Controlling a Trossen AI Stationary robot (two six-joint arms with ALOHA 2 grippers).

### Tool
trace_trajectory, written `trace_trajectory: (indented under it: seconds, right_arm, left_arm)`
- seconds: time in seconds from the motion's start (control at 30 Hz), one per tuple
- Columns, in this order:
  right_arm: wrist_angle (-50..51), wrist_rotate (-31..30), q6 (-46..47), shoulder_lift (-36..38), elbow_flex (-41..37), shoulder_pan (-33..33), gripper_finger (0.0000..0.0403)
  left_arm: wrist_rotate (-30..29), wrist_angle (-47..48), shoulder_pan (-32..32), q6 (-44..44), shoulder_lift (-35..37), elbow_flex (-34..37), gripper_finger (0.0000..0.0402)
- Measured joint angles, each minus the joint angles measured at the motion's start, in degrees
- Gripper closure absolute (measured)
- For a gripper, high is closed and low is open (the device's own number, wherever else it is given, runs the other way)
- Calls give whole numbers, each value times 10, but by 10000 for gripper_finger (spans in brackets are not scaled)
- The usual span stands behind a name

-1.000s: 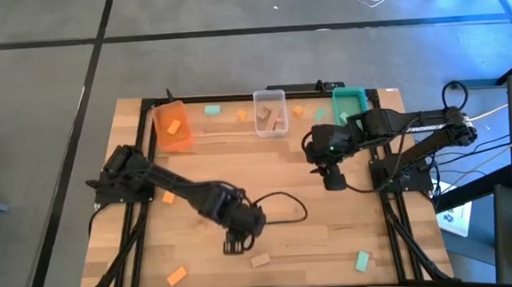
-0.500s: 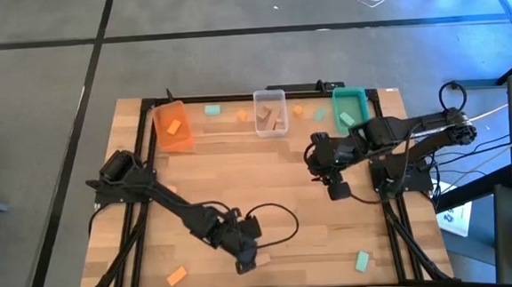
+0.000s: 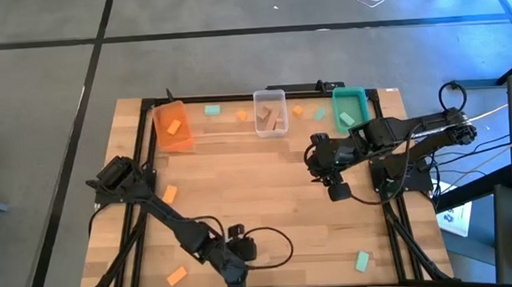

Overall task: Sort & place blocks by color
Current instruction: Put the brown block into the transparent bin

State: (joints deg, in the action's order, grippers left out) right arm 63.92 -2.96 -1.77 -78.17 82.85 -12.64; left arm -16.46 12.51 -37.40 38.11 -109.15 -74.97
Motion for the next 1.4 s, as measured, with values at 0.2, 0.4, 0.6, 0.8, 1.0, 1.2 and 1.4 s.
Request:
trace_trajectory:
  seconds: [0.2, 0.4, 0.6, 0.8, 1.0, 1.2, 1.4]
  right_arm:
    - [-4, 0, 12, 0, 0, 0, 240]
    - [-6, 0, 15, 0, 0, 0, 240]
    - [-10, 0, 15, 0, 0, 0, 240]
    - [-16, 0, 15, 0, 0, 0, 240]
    - [-16, 0, 15, 0, 0, 0, 240]
    - [-27, -30, 17, 0, 0, 0, 240]
    - [-31, -41, 16, 0, 0, 0, 240]
  left_arm:
    - [10, -40, 5, -9, -37, 4, 228]
    - [-36, -46, 7, -18, -41, 3, 228]
    - [-7, -41, 31, -7, -41, 4, 228]
    - [87, -56, 69, 8, -41, 4, 228]
    - [144, -72, 94, 4, -36, 2, 228]
    - [90, -57, 96, 32, -34, 1, 228]
    - [25, -55, 53, 4, -34, 1, 228]
